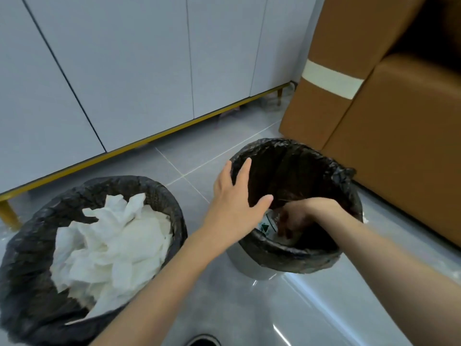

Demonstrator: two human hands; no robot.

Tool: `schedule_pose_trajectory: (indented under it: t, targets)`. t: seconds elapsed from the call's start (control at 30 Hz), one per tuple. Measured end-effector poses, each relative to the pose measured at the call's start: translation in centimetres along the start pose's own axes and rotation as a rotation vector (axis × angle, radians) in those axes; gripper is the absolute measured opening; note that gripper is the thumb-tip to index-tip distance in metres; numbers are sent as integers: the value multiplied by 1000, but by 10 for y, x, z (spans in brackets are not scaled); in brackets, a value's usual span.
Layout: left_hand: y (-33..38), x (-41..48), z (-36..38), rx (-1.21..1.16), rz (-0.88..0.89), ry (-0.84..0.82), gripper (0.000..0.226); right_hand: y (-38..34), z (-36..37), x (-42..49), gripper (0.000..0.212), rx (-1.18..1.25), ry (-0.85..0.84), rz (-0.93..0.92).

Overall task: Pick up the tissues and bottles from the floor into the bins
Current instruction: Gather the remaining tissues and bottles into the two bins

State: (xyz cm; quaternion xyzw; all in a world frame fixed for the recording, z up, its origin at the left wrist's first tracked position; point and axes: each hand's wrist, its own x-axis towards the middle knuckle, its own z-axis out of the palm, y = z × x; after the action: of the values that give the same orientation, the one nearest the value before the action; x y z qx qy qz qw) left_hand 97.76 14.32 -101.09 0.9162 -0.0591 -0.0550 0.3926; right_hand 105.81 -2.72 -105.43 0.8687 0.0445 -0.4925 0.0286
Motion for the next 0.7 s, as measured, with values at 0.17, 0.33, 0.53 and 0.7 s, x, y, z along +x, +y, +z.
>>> schedule_pose_trajectory:
  t: [0.17,0.33,0.53,0.7]
  targets:
    - [-12,-3,18,-4,50,119,66,9,19,23,39,-13,-54,66]
    - [-11,-1,19,-12,50,108,63,1,16,14,29,-87,219,-35]
    - [-17,-1,10,34,168,100,60,6,-11,-36,7,641,865,-358]
    - [-16,-1,-3,80,248,77,82,-10,-26,-75,9,1550,501,-665]
